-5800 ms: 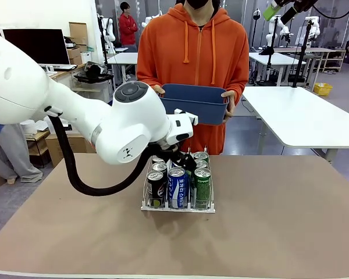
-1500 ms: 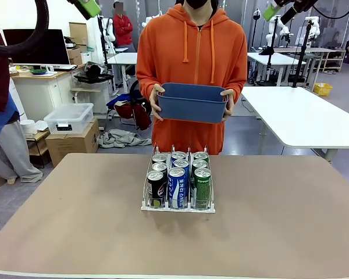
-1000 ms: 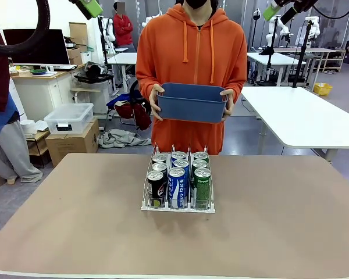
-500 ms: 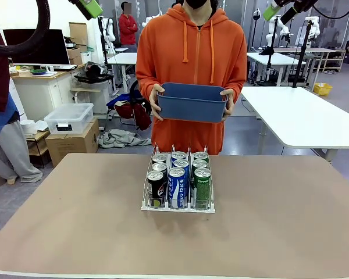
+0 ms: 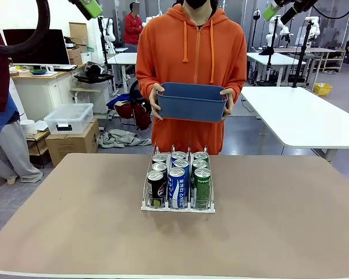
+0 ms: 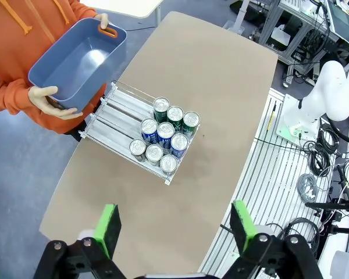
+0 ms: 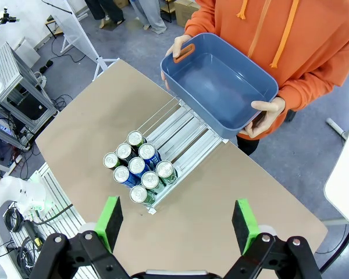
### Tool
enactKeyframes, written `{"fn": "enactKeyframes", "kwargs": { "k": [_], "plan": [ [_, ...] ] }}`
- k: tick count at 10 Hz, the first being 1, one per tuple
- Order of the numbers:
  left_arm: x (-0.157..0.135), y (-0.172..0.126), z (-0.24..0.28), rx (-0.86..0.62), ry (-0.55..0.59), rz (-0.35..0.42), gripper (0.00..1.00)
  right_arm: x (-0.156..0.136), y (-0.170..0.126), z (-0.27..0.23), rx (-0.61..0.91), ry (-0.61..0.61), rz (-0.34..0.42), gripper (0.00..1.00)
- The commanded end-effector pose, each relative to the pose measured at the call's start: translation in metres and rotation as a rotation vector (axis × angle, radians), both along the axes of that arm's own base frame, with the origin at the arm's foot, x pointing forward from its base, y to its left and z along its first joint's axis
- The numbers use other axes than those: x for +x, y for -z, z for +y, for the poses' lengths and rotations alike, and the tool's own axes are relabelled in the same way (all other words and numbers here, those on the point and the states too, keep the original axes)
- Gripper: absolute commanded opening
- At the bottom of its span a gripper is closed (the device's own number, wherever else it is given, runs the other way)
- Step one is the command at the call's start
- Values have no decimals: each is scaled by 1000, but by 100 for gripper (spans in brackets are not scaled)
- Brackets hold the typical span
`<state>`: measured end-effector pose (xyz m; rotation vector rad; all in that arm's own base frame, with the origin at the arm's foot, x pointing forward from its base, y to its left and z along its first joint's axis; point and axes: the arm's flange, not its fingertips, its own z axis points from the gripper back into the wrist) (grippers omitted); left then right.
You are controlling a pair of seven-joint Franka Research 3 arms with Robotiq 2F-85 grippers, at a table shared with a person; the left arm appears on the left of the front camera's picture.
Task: Fill the beverage cans into the dispenser.
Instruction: Place the picked Ionic drink in the line of the Automatic Can Dispenser with the same cans.
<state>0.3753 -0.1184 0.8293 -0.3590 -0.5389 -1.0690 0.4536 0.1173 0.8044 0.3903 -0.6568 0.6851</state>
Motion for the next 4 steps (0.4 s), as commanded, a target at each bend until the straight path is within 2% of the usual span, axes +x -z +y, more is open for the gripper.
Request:
{"fn": "enactKeyframes", "kwargs": {
  "k": [1,4],
  "plan": [
    [-2,0,3,-11,6,11,100,-1,0,-1,-1,-2,2,100],
    [-2,0,3,-11,6,11,100,-1,0,-1,-1,-2,2,100]
  ]
}}
